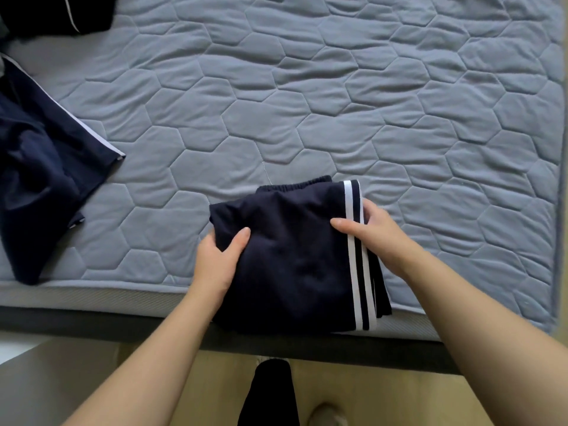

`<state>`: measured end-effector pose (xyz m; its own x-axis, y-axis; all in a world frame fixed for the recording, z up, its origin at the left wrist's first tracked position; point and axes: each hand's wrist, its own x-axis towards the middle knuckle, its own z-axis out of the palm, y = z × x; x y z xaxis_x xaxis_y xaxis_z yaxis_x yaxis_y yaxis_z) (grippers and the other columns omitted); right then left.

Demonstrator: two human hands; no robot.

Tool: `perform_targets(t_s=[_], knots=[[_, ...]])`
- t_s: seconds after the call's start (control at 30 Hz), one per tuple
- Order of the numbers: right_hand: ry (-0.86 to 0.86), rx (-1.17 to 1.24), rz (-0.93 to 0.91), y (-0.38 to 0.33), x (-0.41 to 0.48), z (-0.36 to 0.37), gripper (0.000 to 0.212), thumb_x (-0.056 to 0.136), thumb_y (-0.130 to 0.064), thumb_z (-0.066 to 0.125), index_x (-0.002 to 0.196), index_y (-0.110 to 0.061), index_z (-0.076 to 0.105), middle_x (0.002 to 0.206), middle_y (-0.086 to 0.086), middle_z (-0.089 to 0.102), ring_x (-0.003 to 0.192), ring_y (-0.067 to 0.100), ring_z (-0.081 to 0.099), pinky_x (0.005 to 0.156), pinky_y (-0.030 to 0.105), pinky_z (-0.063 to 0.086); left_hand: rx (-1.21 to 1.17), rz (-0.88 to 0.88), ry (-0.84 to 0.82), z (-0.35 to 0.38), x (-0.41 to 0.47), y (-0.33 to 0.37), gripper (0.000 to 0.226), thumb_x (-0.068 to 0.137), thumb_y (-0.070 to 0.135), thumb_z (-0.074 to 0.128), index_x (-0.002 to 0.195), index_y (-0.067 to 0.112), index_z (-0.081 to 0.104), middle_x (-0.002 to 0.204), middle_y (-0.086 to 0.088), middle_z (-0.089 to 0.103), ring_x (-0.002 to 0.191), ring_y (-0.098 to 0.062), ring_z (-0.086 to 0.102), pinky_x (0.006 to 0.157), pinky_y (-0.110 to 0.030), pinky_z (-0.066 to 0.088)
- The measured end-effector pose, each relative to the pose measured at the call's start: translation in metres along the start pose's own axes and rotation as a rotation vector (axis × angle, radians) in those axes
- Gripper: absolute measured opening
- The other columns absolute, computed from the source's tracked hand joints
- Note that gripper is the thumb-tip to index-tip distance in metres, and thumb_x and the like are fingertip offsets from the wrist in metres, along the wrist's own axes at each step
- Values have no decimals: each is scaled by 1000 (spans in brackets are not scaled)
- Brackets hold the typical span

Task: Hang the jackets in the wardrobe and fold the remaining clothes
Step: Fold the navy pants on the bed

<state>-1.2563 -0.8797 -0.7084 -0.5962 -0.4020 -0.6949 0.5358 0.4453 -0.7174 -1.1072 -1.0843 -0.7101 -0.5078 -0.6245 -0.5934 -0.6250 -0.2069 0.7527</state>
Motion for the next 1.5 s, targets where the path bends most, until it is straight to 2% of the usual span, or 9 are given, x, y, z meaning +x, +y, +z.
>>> perform_targets(t_s=[0.13,0.43,0.6,0.7,0.83,0.97,1.2,1.33,1.5], knots=[[-106,-11,50,-15,21,3,27,90,-27,63,117,-22,60,109,-2,70,101,15,67,84,28,54,-269,-82,51,-8,3,-5,36,82,21,72,116,18,59,108,4,68,97,-8,65,81,-22,50],[220,-347,25,10,-24,7,34,84,-32,69,111,-28,51,102,-12,58,92,2,58,82,22,42,169,-89,0,3,27,8,50,85,28,69,129,13,50,117,-3,60,110,-18,56,86,-26,41],[150,-179,96,38,-69,-6,18,95,-14,50,104,-20,65,101,-5,70,95,11,64,80,21,48,667,422,242,3,-1,25,77,80,27,70,144,10,30,146,-12,35,137,-28,28,113,-43,22],[7,-136,91,41,-77,-17,30,93,4,42,104,-14,64,97,-2,70,82,0,63,73,12,47,923,773,-62,26,6,54,81,79,35,70,146,17,28,149,-5,34,141,-24,24,115,-53,14],[-87,-203,37,39,-70,-20,31,92,1,42,109,-14,64,105,-3,70,99,7,63,86,21,49,1136,708,-470,72,41,92,68,81,53,62,138,26,36,134,3,51,127,-20,44,108,-48,30],[-71,-402,50,64,-77,-17,61,86,-55,30,93,-2,60,96,12,65,94,21,58,97,39,41,1003,721,-465,87,62,106,14,89,30,62,98,19,58,97,0,66,95,-26,60,80,-41,48],[-35,-473,107,106,-89,-7,59,70,-80,35,99,-34,59,102,-10,55,106,17,42,95,29,27,1089,763,-386,100,57,95,9,91,25,55,97,18,55,99,-2,65,94,-30,58,72,-39,46],[-12,-476,118,98,-86,-1,35,80,-64,52,107,-42,55,108,-8,50,107,20,34,92,32,29,1180,1336,-680,107,45,103,40,80,16,55,120,23,54,125,5,55,116,-22,52,90,-41,46],[28,-478,105,95,-90,0,36,84,-57,57,109,-31,56,108,-5,50,106,19,32,91,32,29,1535,1737,-1116,120,45,119,37,74,39,60,109,29,59,98,9,58,99,-18,54,105,-45,32]])
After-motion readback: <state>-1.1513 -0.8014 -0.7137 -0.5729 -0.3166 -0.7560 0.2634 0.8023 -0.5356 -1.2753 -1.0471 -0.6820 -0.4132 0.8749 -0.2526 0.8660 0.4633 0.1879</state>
